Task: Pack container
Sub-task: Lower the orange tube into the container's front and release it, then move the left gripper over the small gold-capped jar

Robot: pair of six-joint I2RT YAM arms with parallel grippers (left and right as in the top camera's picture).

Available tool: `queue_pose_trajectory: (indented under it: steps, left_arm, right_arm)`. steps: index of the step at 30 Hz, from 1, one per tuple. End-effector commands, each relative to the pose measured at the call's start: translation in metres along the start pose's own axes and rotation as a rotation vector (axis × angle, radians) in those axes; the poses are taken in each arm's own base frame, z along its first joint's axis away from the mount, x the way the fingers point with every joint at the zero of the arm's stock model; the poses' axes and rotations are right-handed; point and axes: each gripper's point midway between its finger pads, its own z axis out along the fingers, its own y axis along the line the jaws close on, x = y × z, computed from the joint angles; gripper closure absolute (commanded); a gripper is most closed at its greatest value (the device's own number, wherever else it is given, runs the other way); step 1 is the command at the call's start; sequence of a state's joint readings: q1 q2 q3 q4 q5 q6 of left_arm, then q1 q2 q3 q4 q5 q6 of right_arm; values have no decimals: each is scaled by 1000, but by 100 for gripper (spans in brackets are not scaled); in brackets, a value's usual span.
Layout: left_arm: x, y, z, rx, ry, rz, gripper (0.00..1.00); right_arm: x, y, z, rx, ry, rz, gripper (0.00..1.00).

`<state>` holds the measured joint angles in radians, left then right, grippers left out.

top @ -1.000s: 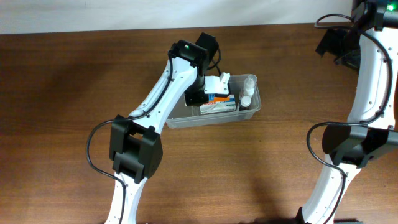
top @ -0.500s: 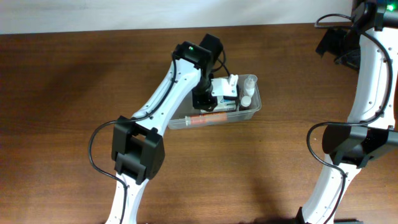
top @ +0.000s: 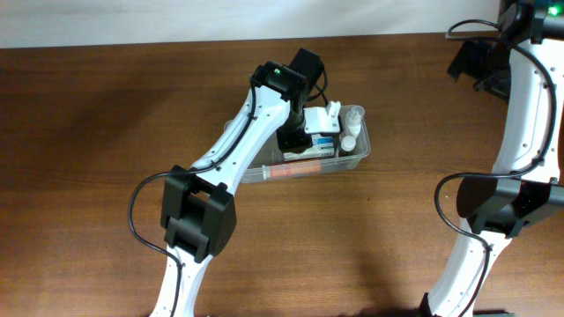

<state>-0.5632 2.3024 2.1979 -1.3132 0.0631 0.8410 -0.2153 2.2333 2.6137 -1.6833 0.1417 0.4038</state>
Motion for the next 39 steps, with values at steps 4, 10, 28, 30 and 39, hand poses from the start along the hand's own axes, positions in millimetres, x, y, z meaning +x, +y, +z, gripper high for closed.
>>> queue_pose_trajectory:
  steps: [4, 10, 28, 30, 39]
  left_arm:
    - [29, 44, -38, -231, 81, -286, 48]
    - [43, 66, -117, -358, -54, -448, 13]
    - [213, 26, -189, -127, -57, -1308, 1]
    - [215, 22, -183, -93, -50, -1324, 1]
    - [210, -4, -134, 19, 56, -1313, 1]
  right_arm:
    - [-3, -3, -10, 1, -30, 2, 2]
    - [-3, -3, -10, 1, -30, 2, 2]
    - [-3, -3, -10, 1, -30, 2, 2]
    - [-3, -3, -10, 1, -30, 2, 2]
    - [-3, -3, -10, 1, -30, 2, 2]
